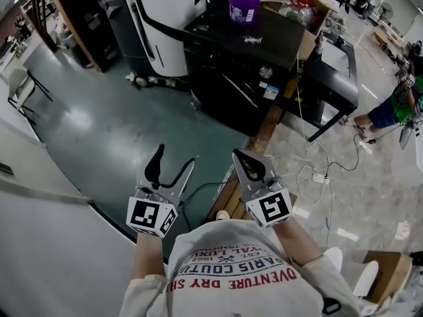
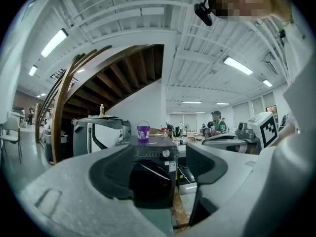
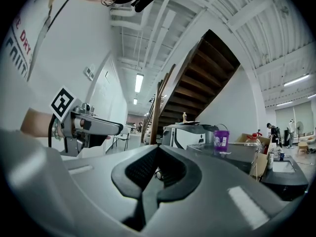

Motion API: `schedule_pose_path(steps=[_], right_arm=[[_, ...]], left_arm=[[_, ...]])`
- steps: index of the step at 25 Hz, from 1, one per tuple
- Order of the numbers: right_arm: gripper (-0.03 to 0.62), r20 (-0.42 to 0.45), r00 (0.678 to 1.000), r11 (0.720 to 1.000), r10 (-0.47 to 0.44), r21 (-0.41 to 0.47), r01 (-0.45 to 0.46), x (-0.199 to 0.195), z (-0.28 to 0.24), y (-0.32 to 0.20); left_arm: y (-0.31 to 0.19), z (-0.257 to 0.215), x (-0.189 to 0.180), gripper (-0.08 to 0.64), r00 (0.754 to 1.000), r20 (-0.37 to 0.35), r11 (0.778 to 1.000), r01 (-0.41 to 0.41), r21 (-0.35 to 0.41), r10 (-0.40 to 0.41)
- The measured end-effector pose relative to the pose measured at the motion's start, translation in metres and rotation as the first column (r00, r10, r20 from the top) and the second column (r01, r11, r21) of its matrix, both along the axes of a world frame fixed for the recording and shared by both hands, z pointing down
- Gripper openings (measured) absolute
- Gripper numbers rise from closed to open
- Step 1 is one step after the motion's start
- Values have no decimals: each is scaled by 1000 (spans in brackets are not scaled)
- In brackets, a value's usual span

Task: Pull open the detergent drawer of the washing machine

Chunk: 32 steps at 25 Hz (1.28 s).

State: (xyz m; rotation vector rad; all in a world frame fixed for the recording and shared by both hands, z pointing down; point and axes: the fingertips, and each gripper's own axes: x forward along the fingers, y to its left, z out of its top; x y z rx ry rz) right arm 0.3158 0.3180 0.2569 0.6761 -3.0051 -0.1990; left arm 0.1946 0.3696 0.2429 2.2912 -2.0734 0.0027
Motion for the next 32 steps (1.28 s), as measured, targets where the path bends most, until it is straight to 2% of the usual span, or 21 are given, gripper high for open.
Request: schedule_pose_path(steps=[9, 13, 17, 24, 29, 32], right_arm=[[0, 0, 1000, 999, -30, -39, 30, -17, 7, -49], [0, -25, 999, 998, -35, -44, 34, -37, 16, -73], [0, -33, 999, 999, -18, -50, 16, -65, 25, -106], [0, -53, 993, 989, 103, -97, -108, -141, 39, -194], [0, -90, 977, 978, 191, -73, -198, -220, 44, -257], [0, -82, 956, 956, 280, -63, -286, -267, 33, -299]], left_arm=[[-49, 25, -14, 308, 999, -35, 998, 35, -54, -37], [-72, 31, -41, 308, 994, -89, 996, 56, -65, -62], [-110, 39, -74, 308, 995, -93, 997, 40, -72, -47], [-210, 48, -153, 308, 993, -98, 994, -70, -87, 61], [-290, 51, -231, 308, 980, -118, 984, -170, -59, 163], [-340, 40, -280, 308, 963, -128, 968, -244, -53, 236]])
